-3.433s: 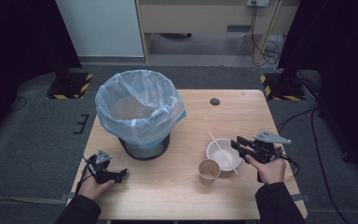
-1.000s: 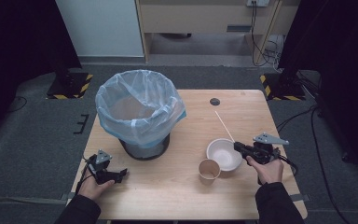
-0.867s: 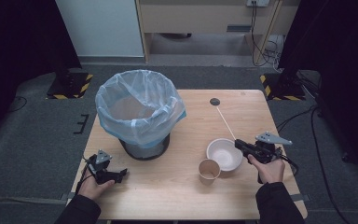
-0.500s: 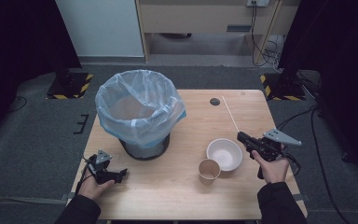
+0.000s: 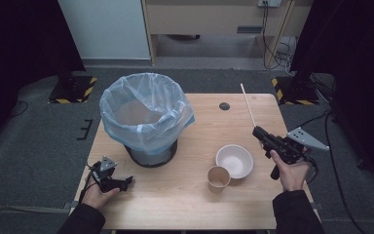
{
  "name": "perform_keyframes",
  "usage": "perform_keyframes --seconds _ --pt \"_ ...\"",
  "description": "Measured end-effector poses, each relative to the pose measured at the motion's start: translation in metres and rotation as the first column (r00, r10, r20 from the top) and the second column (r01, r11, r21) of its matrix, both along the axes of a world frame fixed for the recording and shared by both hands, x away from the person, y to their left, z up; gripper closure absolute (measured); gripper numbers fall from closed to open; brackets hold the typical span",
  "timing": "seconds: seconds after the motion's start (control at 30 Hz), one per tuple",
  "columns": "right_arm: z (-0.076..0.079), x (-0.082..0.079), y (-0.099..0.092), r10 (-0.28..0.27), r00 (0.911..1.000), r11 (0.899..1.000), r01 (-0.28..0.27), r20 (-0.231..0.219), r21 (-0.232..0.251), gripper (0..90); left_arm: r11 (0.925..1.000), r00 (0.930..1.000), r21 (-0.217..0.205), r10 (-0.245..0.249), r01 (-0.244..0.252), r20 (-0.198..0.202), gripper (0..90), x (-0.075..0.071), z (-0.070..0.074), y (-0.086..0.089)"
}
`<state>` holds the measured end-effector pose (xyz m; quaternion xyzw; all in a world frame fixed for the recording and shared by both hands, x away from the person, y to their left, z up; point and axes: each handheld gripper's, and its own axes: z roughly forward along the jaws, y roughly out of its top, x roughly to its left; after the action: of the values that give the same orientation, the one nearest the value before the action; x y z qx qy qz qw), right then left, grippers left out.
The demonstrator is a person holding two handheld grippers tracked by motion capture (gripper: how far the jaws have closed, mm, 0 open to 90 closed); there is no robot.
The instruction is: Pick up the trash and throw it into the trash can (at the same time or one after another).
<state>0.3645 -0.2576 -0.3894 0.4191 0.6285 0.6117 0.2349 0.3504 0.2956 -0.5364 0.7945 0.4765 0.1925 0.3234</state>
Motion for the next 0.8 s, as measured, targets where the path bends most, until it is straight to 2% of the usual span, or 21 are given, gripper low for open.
perform_keyframes --seconds 0.4,0.8 --pt "0.036 0.004 -0.003 -0.012 0.9937 0.997 0.004 0.111 0.071 86.0 1.0 1.0 0.0 0.0 0.0 0.0 0.0 0.0 0.0 0.0" --pt "0.071 0.014 0.014 0.011 0.9834 0.997 -0.025 0.181 0.074 86.0 1.0 1.0 0.0 0.0 0.0 0.0 0.0 0.0 0.0 0.0"
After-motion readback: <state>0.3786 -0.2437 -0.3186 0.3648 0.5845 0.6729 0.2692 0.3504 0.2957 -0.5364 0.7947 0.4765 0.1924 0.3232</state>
